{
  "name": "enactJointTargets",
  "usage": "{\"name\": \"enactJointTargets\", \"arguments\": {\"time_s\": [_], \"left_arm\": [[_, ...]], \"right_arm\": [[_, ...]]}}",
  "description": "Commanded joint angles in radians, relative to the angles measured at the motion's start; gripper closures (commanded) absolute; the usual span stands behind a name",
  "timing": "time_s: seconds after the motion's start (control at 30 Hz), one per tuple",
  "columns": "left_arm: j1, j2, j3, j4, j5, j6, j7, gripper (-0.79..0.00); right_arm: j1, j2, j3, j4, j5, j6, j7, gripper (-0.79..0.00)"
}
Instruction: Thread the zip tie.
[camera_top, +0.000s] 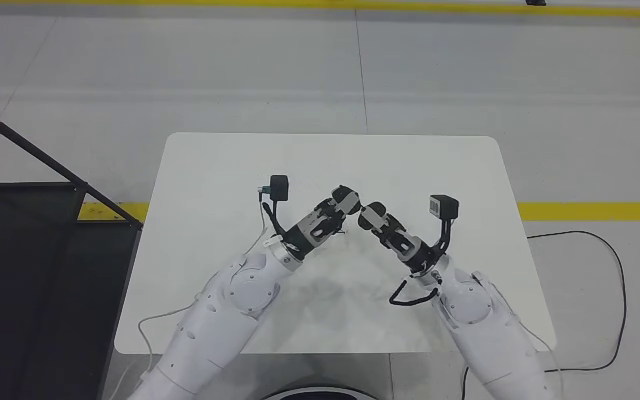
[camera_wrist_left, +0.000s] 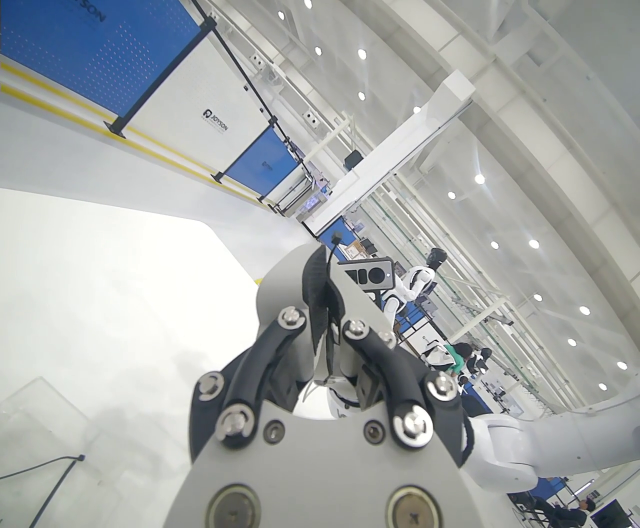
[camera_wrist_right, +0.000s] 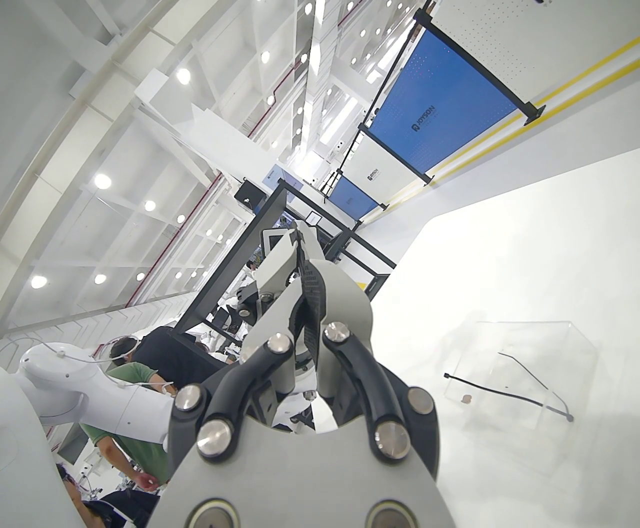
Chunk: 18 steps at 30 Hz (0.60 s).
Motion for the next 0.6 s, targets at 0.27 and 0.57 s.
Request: {"name": "enactJointTargets", "arguments": {"time_s": [0.27, 0.57], "left_arm": [[0.004, -0.004, -0.011, -0.004, 0.003, -0.007, 0.000, 0.000], [0.050, 0.008, -0.077, -0.068, 0.019, -0.017, -0.007, 0.000]], "right_arm": [[-0.005, -0.005, 0.008, -0.001, 0.004, 0.008, 0.000, -0.785], [-0.024, 0.000, 0.065, -0.013, -0.010, 0.012, -0.010, -0.785]]}}
